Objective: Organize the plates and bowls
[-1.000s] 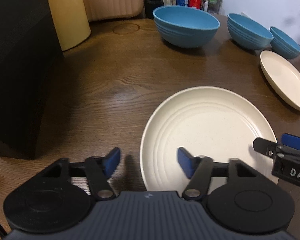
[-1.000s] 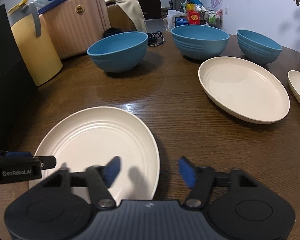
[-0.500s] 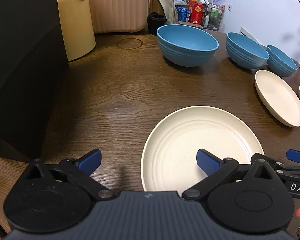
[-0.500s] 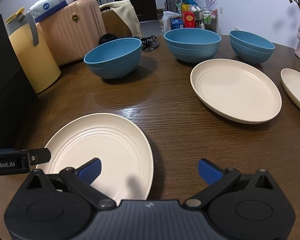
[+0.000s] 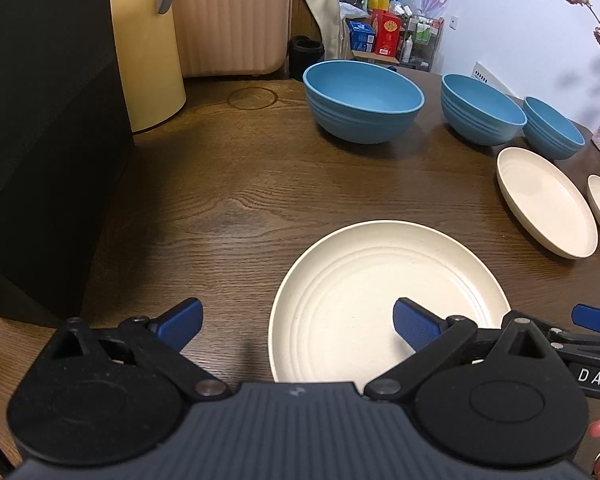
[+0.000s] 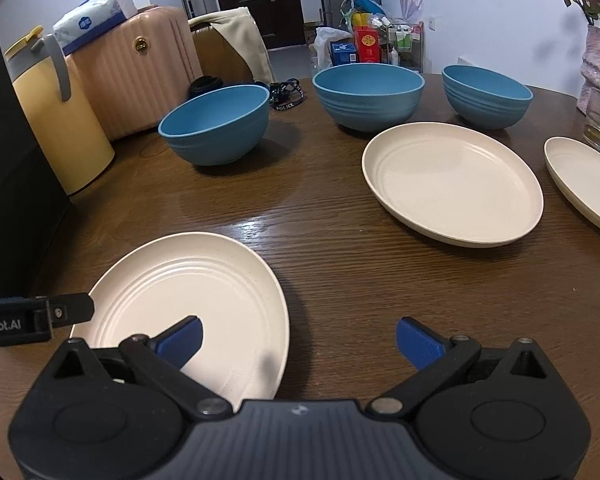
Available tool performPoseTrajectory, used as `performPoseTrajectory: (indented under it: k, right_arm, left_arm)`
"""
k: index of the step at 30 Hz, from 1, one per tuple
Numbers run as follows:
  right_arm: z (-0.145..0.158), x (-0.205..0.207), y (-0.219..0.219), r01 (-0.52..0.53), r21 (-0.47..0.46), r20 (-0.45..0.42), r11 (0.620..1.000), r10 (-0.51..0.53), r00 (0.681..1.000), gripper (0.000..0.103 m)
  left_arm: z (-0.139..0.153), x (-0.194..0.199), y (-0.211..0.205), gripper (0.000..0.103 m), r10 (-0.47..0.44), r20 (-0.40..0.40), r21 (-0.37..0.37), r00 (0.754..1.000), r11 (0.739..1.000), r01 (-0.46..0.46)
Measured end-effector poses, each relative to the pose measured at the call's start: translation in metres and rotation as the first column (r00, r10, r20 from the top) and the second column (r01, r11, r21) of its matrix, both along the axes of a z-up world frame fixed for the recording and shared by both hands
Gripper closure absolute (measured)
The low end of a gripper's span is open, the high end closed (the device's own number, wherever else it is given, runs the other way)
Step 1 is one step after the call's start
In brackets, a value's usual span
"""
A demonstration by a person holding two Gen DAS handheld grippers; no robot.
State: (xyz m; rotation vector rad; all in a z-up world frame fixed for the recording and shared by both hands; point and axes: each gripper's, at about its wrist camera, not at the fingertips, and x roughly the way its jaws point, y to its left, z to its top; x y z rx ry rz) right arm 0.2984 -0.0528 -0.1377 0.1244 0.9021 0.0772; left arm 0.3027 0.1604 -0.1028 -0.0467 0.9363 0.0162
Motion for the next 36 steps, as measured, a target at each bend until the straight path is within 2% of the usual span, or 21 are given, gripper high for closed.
performPoseTrajectory:
  k: [18,36]
  right_arm:
    - [0.012,-0.006,-0.018,0.056,0.003,0.028,0.998,-0.056,0.998,0.000]
    - [0.013,-0.003,-0.063,0.124,0.017,0.035,0.992,-0.124,0.992,0.000]
  left_arm:
    - [0.012,0.004,-0.020,0.000,-0.062,0.034,-0.019,0.997,0.998,0.063]
    - [0.014,0.019,-0.058,0.000,-0.095,0.038,-0.025,0.995,0.995,0.096]
